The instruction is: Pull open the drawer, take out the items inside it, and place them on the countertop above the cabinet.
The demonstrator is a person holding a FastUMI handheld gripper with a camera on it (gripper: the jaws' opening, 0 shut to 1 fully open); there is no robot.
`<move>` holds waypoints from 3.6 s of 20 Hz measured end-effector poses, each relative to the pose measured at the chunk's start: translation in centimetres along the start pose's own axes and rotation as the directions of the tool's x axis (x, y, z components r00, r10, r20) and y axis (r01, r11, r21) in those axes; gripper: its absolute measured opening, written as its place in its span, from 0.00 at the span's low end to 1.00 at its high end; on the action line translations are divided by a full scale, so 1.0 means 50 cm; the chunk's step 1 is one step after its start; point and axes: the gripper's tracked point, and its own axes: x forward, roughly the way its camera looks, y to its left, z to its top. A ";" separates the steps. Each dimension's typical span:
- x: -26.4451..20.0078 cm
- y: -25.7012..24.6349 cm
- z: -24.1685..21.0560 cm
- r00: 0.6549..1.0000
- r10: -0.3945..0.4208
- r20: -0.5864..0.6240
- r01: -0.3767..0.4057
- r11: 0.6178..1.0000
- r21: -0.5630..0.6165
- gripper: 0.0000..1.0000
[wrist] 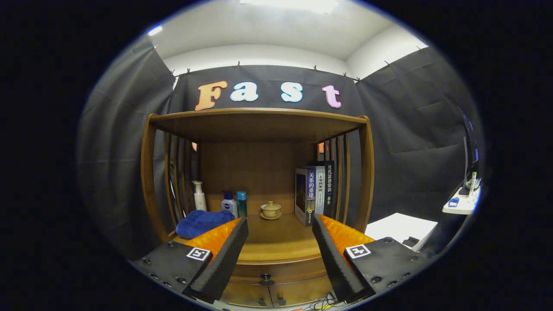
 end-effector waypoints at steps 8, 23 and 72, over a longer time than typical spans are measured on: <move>-0.001 -0.005 0.004 1.000 -0.001 0.012 0.001 1.000 0.019 0.98; 0.049 0.032 -0.188 0.998 0.068 0.008 -0.068 0.997 0.037 0.98; 0.113 0.045 -0.546 0.958 0.099 -0.270 -0.074 0.992 0.101 0.29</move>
